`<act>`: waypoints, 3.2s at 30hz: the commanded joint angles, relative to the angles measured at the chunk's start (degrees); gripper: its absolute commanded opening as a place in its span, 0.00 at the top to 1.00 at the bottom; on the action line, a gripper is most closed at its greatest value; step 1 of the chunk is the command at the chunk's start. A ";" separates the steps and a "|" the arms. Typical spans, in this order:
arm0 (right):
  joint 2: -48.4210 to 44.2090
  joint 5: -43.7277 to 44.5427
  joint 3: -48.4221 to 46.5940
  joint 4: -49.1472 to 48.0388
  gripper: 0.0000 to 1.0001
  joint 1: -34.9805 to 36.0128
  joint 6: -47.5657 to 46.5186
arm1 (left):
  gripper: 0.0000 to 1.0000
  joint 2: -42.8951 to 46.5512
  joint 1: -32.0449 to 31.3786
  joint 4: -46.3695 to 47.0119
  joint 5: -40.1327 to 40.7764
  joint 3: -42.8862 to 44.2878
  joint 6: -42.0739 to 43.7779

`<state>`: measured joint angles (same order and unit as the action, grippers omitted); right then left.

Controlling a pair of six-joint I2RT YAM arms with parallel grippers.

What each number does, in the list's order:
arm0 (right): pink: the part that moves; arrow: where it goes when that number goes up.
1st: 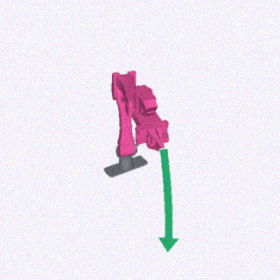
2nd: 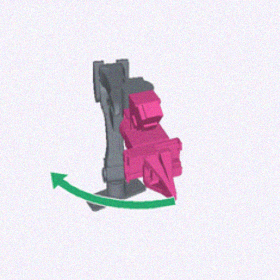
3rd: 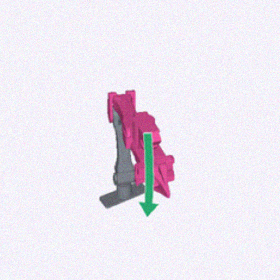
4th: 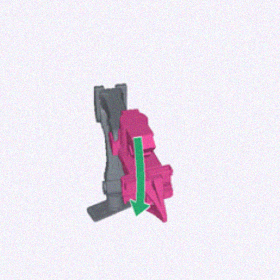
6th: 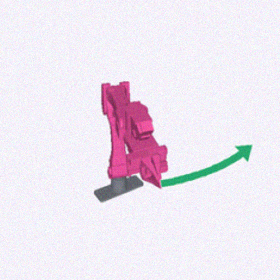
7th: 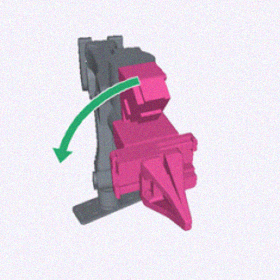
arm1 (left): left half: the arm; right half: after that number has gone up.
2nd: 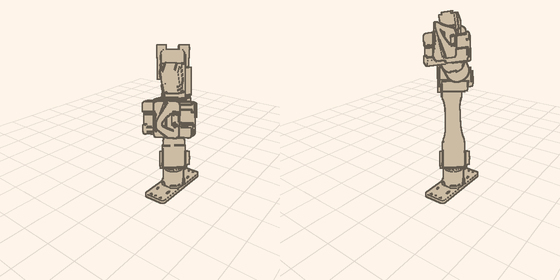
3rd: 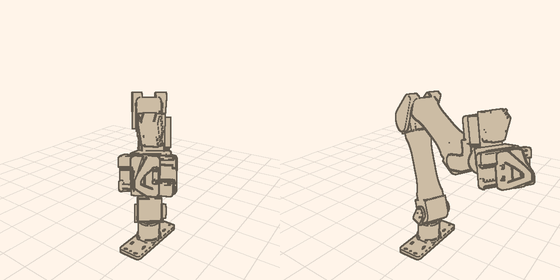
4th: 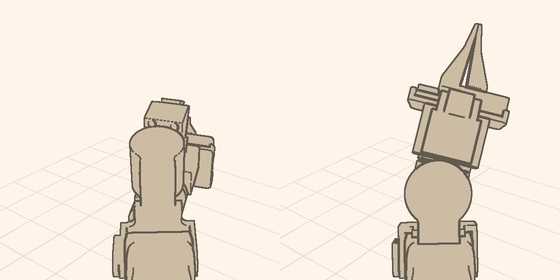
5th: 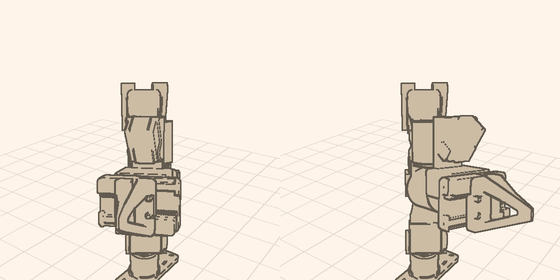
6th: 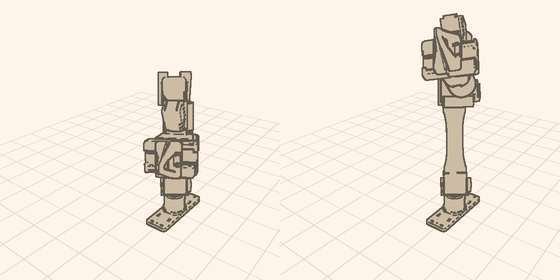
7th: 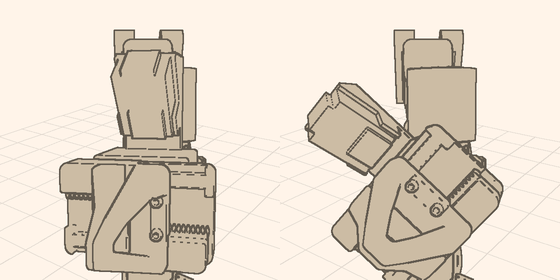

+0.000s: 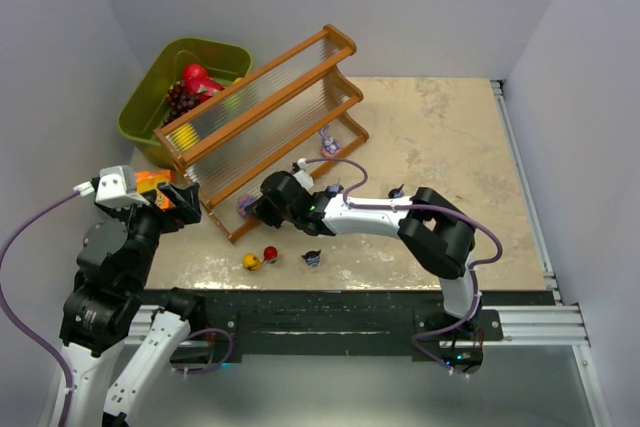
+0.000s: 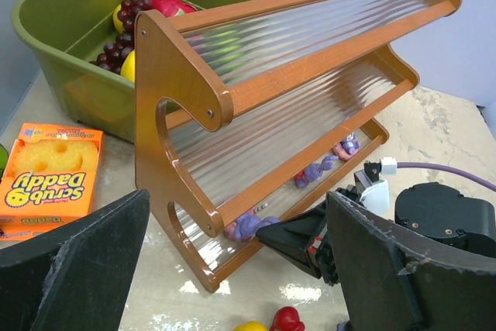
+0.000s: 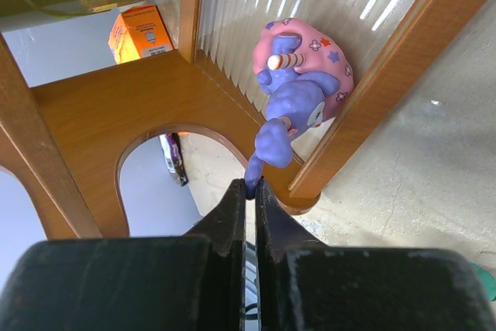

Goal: Place and organize the plastic toys onto the shelf

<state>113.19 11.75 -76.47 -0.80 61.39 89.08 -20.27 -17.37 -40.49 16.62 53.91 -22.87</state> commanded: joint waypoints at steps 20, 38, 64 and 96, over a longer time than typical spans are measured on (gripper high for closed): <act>0.81 -1.29 -4.66 1.06 0.65 -1.44 -1.89 | 0.00 1.20 0.14 -0.91 1.75 2.69 1.78; -1.65 -2.52 -0.62 -2.54 0.63 -2.94 0.48 | 0.00 1.11 0.23 -0.99 1.75 2.78 1.60; -0.86 -7.18 -0.43 -3.34 1.00 -4.96 -4.26 | 0.00 0.76 0.14 -0.64 1.83 2.25 1.43; 3.44 -6.12 -9.05 6.33 0.65 -4.87 -3.73 | 0.00 1.11 0.23 -0.12 2.10 1.37 1.16</act>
<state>116.03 4.95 -82.39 5.23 56.60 85.06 -19.42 -17.37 -41.69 17.87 54.65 -22.76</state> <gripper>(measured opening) 0.289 0.995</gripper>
